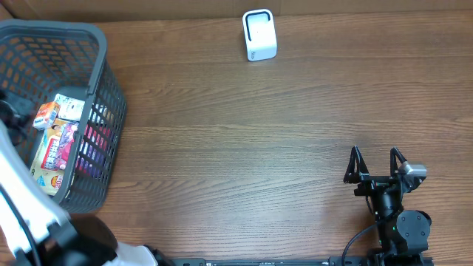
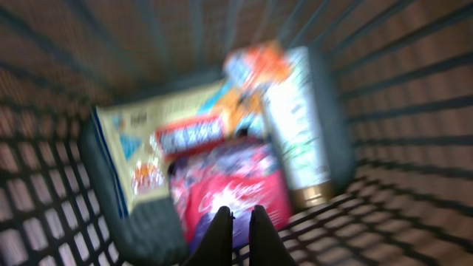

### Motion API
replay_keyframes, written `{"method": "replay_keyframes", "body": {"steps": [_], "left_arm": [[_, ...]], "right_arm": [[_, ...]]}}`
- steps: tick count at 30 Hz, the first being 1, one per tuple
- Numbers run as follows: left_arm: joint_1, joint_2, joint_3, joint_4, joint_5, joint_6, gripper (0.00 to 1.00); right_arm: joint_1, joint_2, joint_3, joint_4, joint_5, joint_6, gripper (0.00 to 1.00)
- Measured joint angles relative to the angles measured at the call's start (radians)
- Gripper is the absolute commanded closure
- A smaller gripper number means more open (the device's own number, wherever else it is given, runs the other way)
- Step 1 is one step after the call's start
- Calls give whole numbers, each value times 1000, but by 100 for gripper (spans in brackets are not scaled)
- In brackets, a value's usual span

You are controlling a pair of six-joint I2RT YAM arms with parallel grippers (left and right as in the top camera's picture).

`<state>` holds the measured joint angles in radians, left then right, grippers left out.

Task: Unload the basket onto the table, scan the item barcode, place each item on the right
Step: 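Grasp the red Carefree pads pack in the basket with the left gripper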

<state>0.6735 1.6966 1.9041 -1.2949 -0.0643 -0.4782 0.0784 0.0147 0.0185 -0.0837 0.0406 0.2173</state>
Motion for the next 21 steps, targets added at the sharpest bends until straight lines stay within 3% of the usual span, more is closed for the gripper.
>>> {"method": "replay_keyframes", "body": {"steps": [2, 3, 8, 11, 21], "left_arm": [[0, -61, 64, -8, 1, 9, 14], [0, -88, 83, -13, 0, 14, 0], [0, -136, 68, -43, -2, 16, 0], [0, -104, -53, -31, -32, -6, 0], [0, -43, -449, 206, -69, -48, 0]], "right_arm": [[0, 0, 0, 0, 0, -1, 0], [0, 0, 0, 0, 0, 0, 0], [0, 0, 0, 0, 0, 0, 0], [0, 0, 0, 0, 0, 0, 0], [0, 0, 0, 0, 0, 0, 0]]}}
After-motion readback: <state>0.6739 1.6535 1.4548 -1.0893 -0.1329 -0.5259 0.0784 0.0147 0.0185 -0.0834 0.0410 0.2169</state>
